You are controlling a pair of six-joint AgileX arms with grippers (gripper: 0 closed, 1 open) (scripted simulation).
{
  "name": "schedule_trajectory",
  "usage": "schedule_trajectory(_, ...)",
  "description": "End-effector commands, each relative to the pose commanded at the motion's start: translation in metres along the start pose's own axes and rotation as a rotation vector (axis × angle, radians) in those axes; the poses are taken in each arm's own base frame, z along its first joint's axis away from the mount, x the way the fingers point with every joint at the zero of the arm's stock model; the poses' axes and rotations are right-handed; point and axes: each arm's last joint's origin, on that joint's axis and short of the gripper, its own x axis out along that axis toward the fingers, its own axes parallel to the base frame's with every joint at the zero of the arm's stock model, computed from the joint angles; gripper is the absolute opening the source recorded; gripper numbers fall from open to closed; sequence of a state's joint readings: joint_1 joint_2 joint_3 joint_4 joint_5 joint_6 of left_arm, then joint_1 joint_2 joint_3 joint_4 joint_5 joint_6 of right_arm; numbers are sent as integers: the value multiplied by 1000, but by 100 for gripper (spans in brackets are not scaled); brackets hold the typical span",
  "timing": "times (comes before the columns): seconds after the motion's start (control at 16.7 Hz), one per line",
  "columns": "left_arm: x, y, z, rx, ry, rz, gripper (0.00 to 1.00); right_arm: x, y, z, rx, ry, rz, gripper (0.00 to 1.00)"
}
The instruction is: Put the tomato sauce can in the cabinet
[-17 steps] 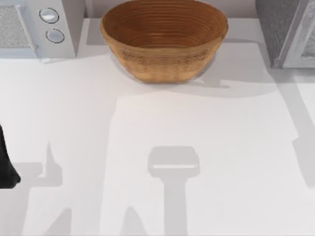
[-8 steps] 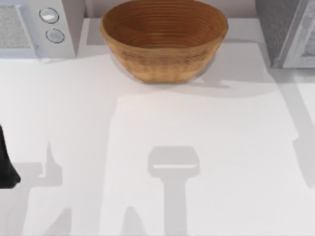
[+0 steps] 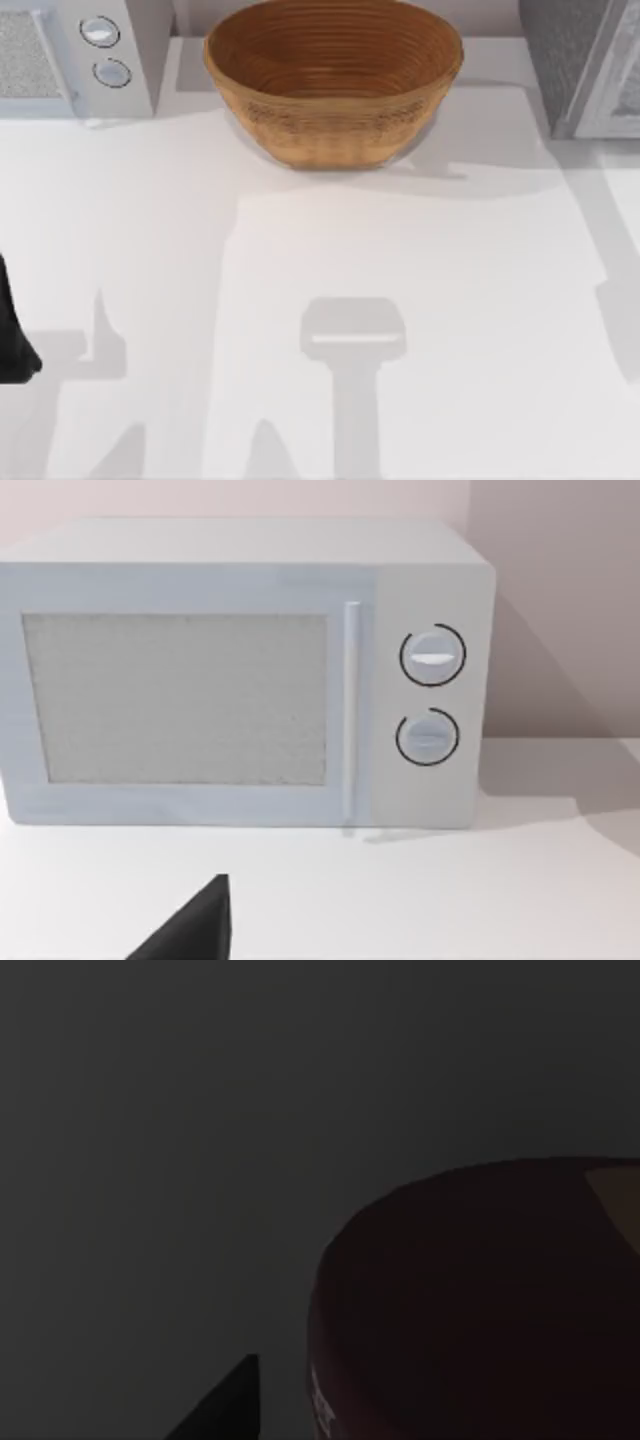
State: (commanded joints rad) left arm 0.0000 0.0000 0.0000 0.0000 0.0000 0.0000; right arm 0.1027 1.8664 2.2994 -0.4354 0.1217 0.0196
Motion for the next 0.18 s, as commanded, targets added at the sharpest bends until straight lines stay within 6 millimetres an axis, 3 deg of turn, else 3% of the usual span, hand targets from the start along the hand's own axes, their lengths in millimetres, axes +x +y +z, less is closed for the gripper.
schedule_trajectory(0.18, 0, 0, 0, 0, 0, 0, 100, 0, 0, 0, 0, 0, 0, 100)
